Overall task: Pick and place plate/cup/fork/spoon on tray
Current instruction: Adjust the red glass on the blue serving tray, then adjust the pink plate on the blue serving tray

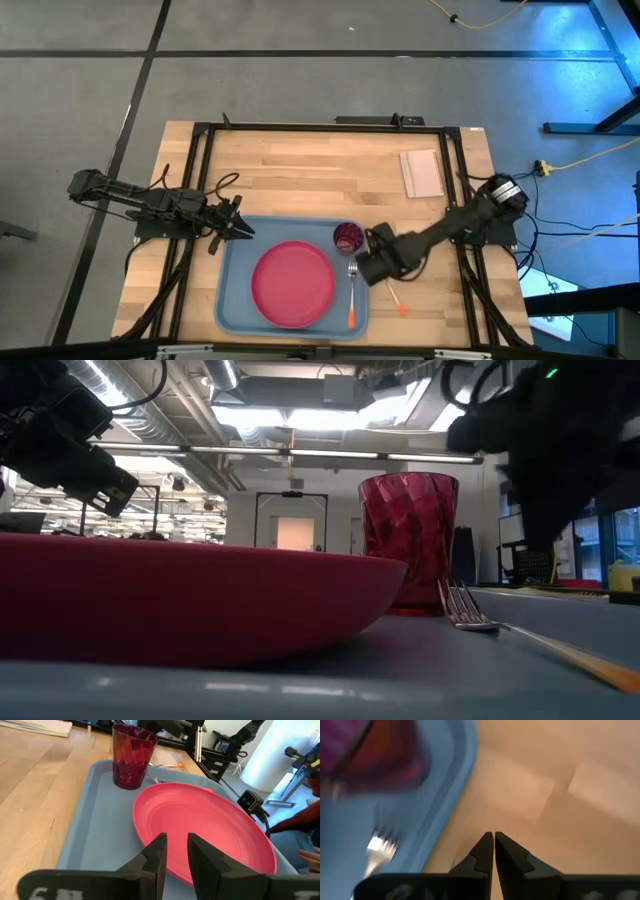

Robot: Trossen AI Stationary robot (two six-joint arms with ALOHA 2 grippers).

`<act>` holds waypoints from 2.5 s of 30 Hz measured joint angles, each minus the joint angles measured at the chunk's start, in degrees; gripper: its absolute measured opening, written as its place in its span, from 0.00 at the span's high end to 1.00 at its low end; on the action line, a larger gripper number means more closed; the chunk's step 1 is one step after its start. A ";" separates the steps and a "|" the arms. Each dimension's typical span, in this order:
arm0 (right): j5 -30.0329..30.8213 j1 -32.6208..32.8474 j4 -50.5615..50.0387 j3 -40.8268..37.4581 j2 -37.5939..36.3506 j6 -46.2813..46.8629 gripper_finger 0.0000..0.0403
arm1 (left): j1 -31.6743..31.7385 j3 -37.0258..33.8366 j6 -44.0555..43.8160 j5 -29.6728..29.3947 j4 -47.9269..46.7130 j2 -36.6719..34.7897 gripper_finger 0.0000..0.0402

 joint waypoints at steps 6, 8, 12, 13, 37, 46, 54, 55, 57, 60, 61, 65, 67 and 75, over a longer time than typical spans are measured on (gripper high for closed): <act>2.76 -2.99 3.40 0.80 0.00 -8.06 0.94 | 0.00 0.00 0.00 -0.02 0.02 0.00 0.83; 3.63 -3.50 5.69 1.25 0.00 -10.80 0.94 | 0.00 0.00 0.00 -0.01 0.02 0.00 0.83; 5.67 -4.45 10.53 1.29 0.00 -14.71 0.94 | 0.00 0.00 0.00 -0.01 0.02 0.00 0.83; 5.75 -4.76 11.57 1.29 0.00 -15.52 0.94 | 0.00 0.00 0.00 -0.01 0.01 0.00 0.83; -0.67 -6.65 16.05 1.31 0.00 -19.21 0.94 | 0.00 0.00 0.00 -0.02 0.00 0.00 0.83; -1.88 -0.07 19.16 1.31 0.00 -13.54 0.94 | 0.00 0.00 0.00 0.00 0.02 0.00 0.83; -1.72 6.49 36.41 1.31 2.10 -11.68 0.94 | 0.00 0.00 0.00 -0.01 0.02 0.00 0.83; -1.08 7.01 39.65 1.31 2.69 -11.86 0.94 | 0.00 0.00 0.00 0.00 0.00 0.00 0.83; -0.46 7.76 45.44 1.33 3.77 -13.08 0.94 | 0.00 0.00 0.00 0.00 0.00 0.00 0.83; 0.72 8.41 51.50 1.37 5.15 -13.32 0.94 | 0.00 0.00 0.00 0.00 0.00 0.00 0.83; 1.27 8.56 52.76 1.49 5.63 -13.31 0.94 | -0.01 0.00 0.00 0.00 0.01 0.00 0.83; 1.63 8.83 52.68 5.59 8.53 -14.99 0.94 | -0.02 0.00 0.00 0.00 0.00 0.00 0.83; 0.05 8.83 53.01 9.57 10.51 -18.28 0.94 | -0.02 0.00 0.00 -0.02 0.02 0.00 0.83; -0.93 8.50 21.66 28.54 16.41 -19.12 0.94 | -0.02 0.00 0.00 -0.01 0.01 -0.02 0.83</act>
